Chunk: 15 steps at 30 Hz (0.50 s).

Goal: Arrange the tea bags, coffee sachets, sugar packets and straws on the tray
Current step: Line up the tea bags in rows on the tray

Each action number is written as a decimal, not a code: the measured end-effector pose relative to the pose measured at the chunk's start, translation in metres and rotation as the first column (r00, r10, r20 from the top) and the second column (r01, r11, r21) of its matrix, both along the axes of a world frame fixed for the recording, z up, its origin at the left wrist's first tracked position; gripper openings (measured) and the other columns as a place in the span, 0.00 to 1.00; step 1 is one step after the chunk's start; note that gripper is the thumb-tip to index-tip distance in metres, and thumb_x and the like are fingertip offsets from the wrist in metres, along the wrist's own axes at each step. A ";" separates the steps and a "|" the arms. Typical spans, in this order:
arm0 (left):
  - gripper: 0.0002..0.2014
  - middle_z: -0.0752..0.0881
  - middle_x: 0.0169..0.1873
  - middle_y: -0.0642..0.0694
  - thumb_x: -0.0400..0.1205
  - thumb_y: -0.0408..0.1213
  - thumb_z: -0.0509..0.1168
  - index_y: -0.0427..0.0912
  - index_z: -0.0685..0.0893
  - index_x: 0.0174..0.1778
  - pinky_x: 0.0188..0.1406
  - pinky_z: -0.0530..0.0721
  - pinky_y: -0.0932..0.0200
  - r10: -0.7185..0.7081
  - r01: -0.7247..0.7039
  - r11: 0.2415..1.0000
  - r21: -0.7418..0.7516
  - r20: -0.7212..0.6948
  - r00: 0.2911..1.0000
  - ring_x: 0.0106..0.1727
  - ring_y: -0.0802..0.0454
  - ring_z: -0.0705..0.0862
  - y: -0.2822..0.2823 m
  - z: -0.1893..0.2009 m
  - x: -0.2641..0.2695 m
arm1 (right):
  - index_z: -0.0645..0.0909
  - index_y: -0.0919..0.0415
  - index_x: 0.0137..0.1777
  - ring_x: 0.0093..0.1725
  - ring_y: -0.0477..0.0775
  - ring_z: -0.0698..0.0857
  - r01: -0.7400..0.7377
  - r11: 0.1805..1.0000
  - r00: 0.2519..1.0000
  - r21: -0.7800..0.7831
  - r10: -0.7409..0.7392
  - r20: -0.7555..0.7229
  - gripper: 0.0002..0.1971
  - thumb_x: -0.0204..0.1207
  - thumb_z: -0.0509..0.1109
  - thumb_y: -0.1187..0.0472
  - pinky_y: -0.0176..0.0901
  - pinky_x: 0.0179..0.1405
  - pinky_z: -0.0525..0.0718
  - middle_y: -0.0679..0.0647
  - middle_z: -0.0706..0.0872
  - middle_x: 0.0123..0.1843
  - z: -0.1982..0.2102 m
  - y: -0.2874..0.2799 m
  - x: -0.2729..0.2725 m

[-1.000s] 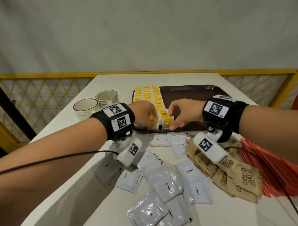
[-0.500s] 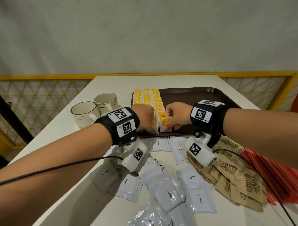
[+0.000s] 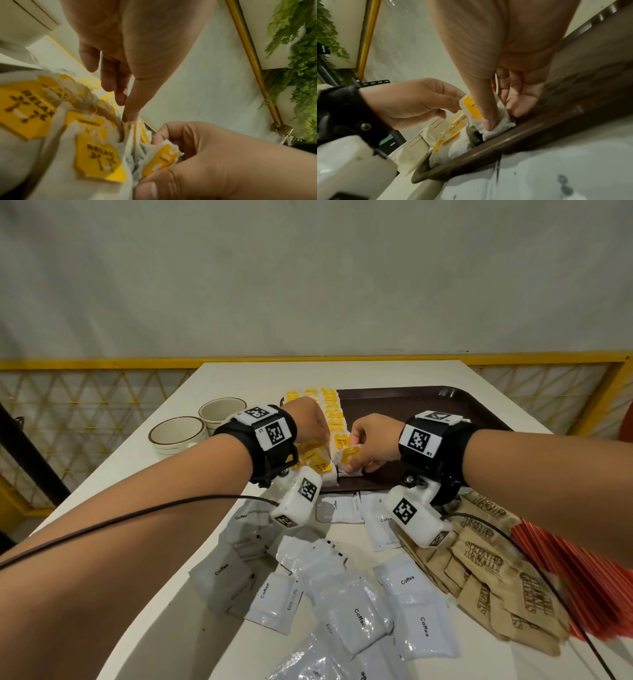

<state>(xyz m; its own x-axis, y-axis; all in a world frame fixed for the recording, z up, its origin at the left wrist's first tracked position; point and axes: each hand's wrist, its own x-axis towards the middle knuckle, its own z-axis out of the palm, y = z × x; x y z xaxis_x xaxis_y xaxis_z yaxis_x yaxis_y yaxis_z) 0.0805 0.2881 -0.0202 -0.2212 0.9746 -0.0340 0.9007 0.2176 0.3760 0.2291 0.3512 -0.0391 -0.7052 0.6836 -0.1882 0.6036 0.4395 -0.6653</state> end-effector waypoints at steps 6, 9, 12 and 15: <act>0.12 0.86 0.58 0.43 0.81 0.37 0.66 0.37 0.88 0.58 0.50 0.77 0.60 -0.022 0.019 0.999 -0.050 -0.054 0.998 0.52 0.51 0.81 0.008 0.004 0.008 | 0.76 0.60 0.42 0.35 0.50 0.84 -0.016 0.998 1.000 -0.054 0.015 -0.022 0.17 0.63 0.83 0.69 0.39 0.32 0.88 0.55 0.81 0.36 0.003 0.005 0.005; 0.11 0.86 0.56 0.45 0.80 0.39 0.68 0.40 0.87 0.56 0.48 0.74 0.61 -0.053 0.050 0.997 -0.055 -0.053 0.997 0.50 0.54 0.78 0.009 0.003 0.006 | 0.80 0.62 0.41 0.36 0.50 0.86 -0.028 0.993 0.999 -0.115 0.026 -0.025 0.10 0.67 0.79 0.70 0.41 0.38 0.88 0.59 0.85 0.39 0.008 0.009 0.012; 0.11 0.83 0.51 0.47 0.80 0.37 0.68 0.40 0.87 0.57 0.45 0.73 0.62 -0.077 0.074 0.996 -0.047 -0.066 0.995 0.48 0.55 0.77 0.008 0.003 0.005 | 0.82 0.61 0.40 0.37 0.48 0.84 -0.054 0.992 0.998 -0.113 0.057 0.027 0.07 0.69 0.79 0.67 0.42 0.40 0.87 0.58 0.85 0.41 0.014 0.013 0.018; 0.09 0.82 0.47 0.49 0.79 0.38 0.69 0.42 0.87 0.53 0.46 0.77 0.62 -0.126 0.122 0.990 -0.064 -0.054 0.991 0.47 0.55 0.77 0.008 0.003 0.006 | 0.85 0.59 0.38 0.34 0.43 0.83 -0.067 0.994 0.998 -0.086 0.067 -0.007 0.06 0.68 0.79 0.66 0.40 0.40 0.85 0.53 0.86 0.39 0.016 0.013 0.023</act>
